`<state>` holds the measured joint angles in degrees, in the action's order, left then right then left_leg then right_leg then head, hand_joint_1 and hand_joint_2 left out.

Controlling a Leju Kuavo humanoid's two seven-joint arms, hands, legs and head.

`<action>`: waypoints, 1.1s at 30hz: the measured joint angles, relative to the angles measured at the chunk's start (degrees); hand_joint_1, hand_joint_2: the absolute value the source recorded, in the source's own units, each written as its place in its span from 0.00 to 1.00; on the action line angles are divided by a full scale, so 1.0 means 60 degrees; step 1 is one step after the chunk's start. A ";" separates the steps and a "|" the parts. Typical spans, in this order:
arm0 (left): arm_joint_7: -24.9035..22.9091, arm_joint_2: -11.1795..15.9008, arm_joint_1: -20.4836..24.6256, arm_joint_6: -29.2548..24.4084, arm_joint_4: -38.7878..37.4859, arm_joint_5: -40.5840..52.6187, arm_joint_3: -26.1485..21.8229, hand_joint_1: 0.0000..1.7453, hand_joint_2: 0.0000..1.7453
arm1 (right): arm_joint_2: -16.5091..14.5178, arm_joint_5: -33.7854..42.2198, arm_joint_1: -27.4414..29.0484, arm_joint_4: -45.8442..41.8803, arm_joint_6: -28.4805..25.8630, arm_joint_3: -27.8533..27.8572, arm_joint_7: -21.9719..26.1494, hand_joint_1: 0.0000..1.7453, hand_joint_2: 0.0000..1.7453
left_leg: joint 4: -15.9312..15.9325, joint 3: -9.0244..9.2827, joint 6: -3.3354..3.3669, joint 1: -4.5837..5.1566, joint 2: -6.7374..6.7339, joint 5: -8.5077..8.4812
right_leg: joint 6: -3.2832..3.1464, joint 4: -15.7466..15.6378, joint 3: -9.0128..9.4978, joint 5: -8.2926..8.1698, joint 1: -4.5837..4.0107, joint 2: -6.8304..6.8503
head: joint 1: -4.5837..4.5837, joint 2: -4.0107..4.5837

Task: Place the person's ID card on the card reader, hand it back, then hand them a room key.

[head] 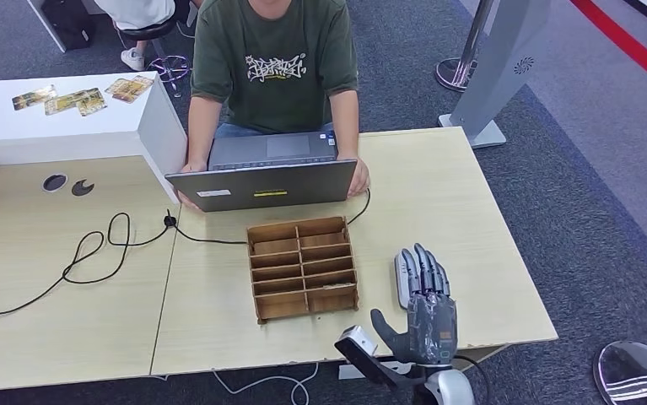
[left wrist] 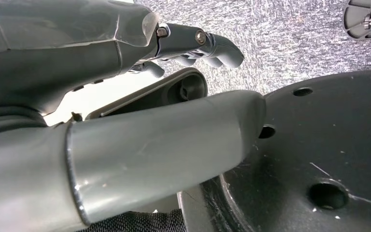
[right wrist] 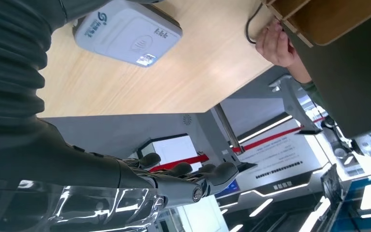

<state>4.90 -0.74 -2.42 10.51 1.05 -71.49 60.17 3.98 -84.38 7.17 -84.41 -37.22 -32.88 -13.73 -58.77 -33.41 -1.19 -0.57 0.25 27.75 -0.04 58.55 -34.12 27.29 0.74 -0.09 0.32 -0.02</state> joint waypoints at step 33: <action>-0.0007 0.0003 0.0060 0.0041 0.0000 -0.0055 0.0000 0.00 0.00 | -0.0610 0.0906 -0.0446 -0.0085 0.0137 0.0359 0.1029 0.00 1.00 | 0.0000 0.0000 0.0000 -0.0001 0.0000 0.0000 | 0.0000 0.0001 0.0000 0.0000 0.0000 -0.0001 | 0.0000 0.0002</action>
<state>4.85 -0.73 -2.06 10.76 1.05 -71.83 60.17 0.32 -78.95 4.49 -84.92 -36.40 -30.72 -7.55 -58.77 -33.41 -1.19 -0.58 0.25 27.75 -0.05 58.56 -34.12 27.29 0.74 -0.10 0.32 -0.01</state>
